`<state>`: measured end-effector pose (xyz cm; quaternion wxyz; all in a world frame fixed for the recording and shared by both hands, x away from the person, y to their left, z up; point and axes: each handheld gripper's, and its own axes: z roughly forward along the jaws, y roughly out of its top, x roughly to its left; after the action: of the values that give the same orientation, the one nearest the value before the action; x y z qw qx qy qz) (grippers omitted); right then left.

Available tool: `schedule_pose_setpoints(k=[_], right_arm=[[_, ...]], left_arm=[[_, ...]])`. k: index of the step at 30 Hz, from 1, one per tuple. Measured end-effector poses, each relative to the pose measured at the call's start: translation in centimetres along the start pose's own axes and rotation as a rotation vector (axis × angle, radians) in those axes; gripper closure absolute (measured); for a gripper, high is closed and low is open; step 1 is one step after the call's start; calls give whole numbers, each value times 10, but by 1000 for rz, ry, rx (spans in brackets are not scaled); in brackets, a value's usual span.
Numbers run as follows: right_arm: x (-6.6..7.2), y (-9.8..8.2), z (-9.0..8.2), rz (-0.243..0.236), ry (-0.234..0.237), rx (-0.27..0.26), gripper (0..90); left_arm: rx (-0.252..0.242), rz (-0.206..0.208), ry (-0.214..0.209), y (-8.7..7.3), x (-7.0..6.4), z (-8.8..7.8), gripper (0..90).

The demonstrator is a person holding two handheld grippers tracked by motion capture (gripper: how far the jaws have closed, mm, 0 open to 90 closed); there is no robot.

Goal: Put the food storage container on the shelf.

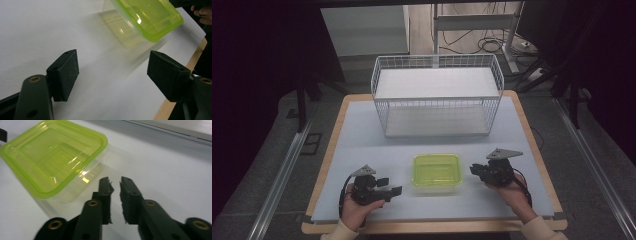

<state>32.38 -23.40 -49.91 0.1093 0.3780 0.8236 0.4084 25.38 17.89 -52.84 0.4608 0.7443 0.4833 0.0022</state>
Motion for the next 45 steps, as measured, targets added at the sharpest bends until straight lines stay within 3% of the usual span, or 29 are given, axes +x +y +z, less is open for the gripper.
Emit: schedule_pose_setpoints(k=[1,2,3,6,10,12,15,16,18,19,23,32,37,45], right_arm=[[0,-1,-3,7,23,0,670],[0,-1,-3,7,23,0,670],[0,-4,-6,25,52,-4,607],[-1,-9,-12,64,100,-11,539],[-4,-8,-16,65,116,-17,472],[-4,-7,-18,88,131,-32,433],[-3,-9,-21,89,132,-39,386],[-3,-9,-21,89,132,-39,386],[-3,-11,-23,133,141,-40,381],[-2,-10,-24,139,147,-39,389],[0,-6,-24,141,138,-39,397],[1,0,-13,192,169,-24,420],[0,15,1,208,186,-2,439],[-1,19,10,230,196,15,450]], left_arm=[[-2,-5,-6,0,1,1,249],[-2,-5,-6,0,1,1,256],[-8,-15,-22,1,1,0,267],[-12,-22,-33,2,3,-1,269],[-17,-29,-31,5,3,-1,269],[-13,-35,-43,7,3,2,268],[-8,-5,-32,13,0,5,263],[-9,-2,-41,15,-2,6,263],[-9,-8,-63,19,-2,8,261],[-5,-24,-84,21,-2,11,264],[-3,-52,-102,25,-4,14,275],[-7,-98,-122,33,-4,16,284],[-39,-135,-112,49,1,16,295],[-5,-160,-112,54,3,30,305]])
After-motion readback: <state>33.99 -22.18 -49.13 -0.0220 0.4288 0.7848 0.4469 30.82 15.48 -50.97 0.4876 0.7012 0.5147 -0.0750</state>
